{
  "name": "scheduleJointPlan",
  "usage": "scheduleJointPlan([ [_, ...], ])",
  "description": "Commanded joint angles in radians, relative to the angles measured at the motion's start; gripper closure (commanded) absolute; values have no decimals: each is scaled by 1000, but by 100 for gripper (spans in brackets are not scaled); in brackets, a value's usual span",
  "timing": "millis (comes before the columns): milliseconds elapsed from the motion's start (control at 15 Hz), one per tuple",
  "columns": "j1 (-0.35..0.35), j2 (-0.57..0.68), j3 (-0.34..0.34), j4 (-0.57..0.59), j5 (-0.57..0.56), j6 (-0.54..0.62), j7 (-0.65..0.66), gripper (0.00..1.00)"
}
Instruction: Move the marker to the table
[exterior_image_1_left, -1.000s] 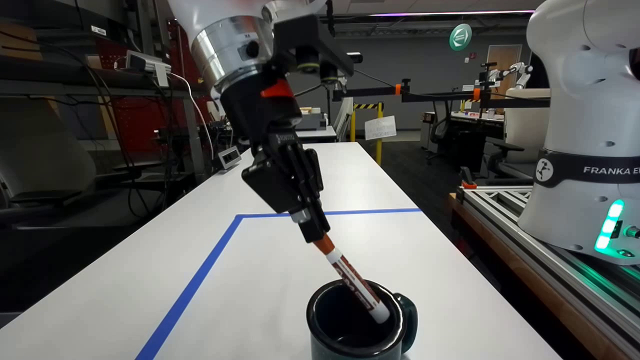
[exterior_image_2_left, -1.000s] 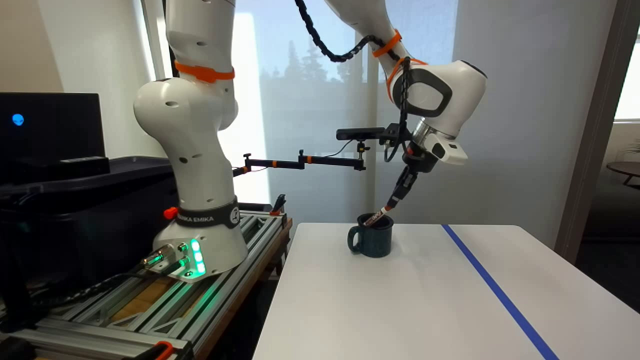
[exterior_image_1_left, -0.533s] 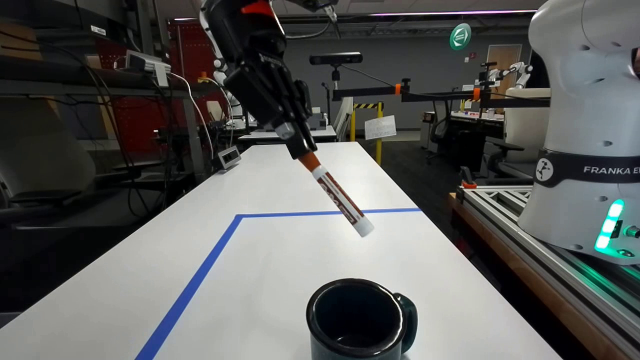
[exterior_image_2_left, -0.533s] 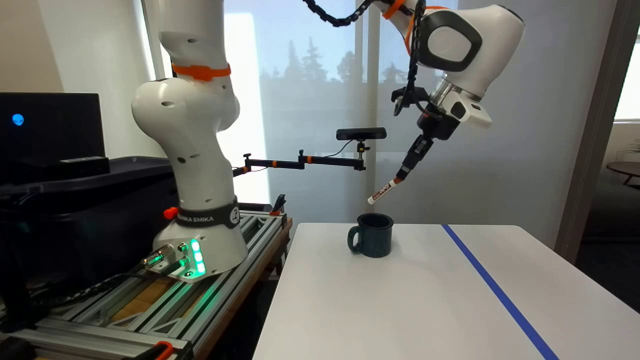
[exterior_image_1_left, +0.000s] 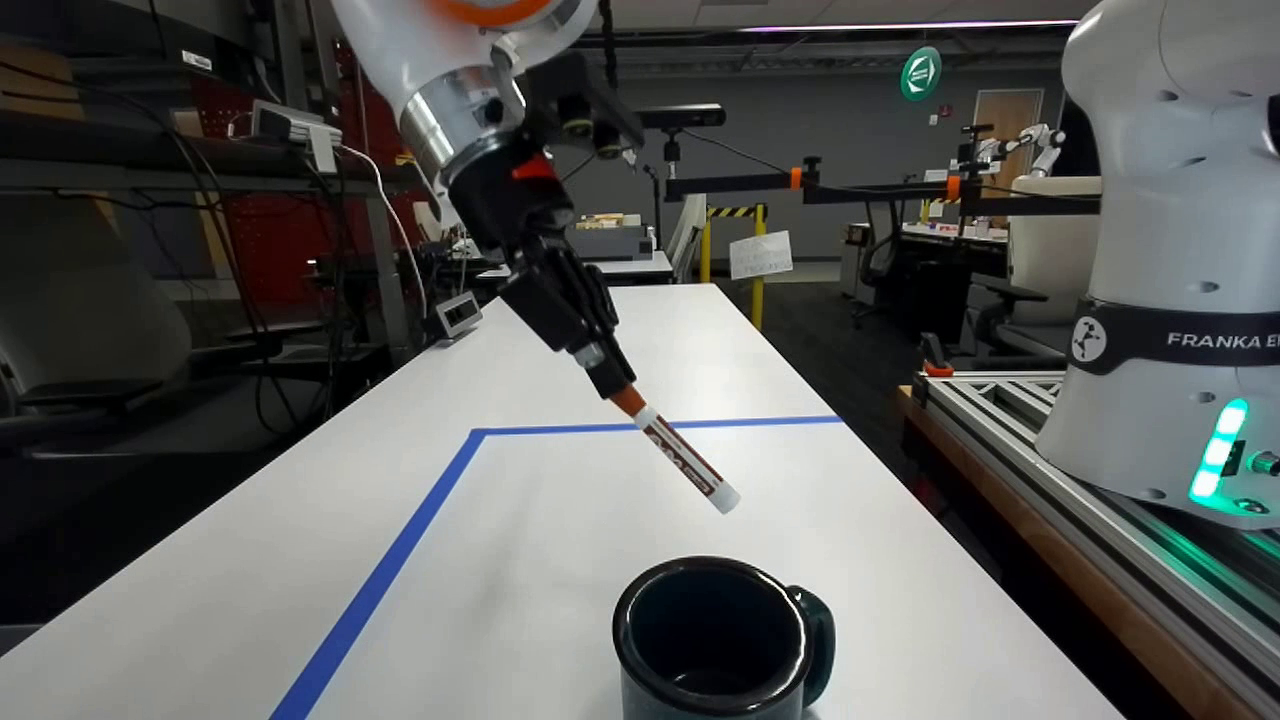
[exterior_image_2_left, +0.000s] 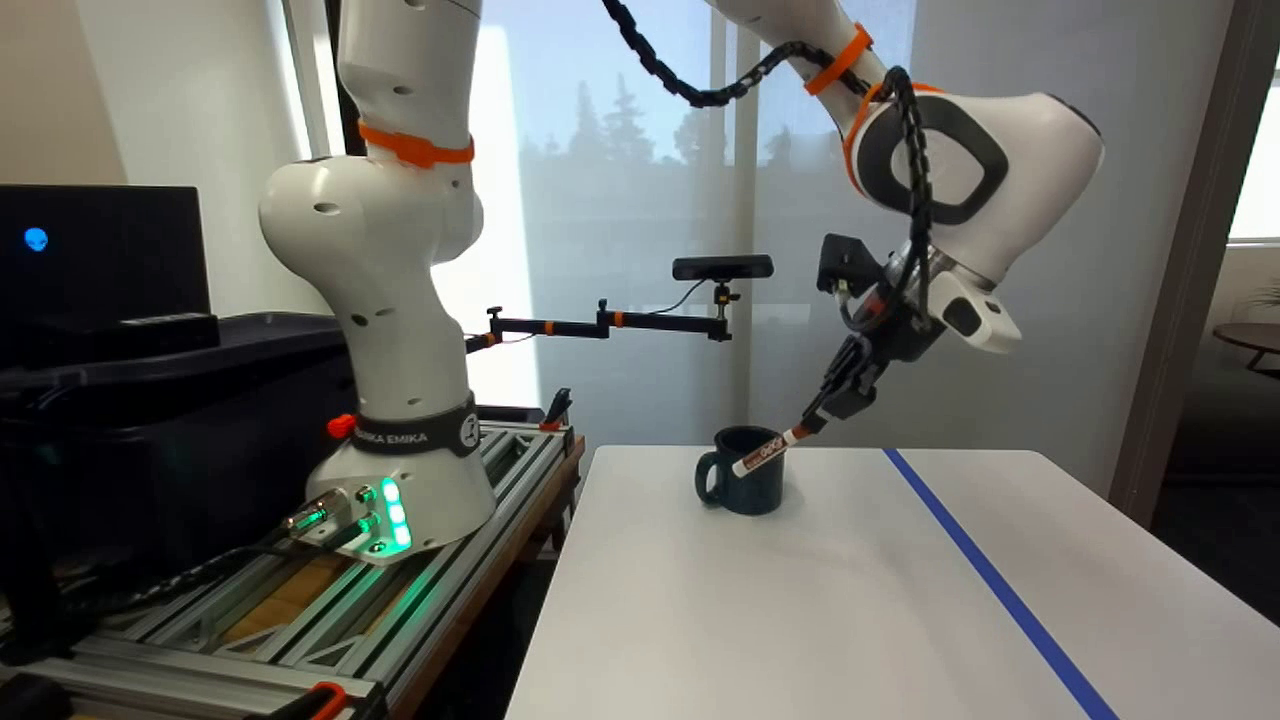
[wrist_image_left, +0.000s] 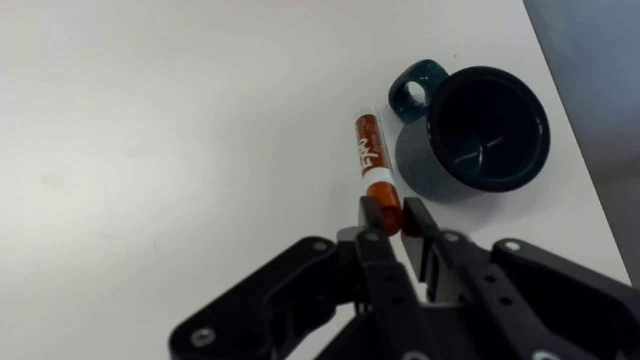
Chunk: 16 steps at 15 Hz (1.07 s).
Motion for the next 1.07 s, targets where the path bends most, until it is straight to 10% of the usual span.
scheduleJointPlan([
  [0,-16,139,16,81,-3,-24,-120,96],
  [1000,-3,418,12,256,-77,-63,-138,96],
])
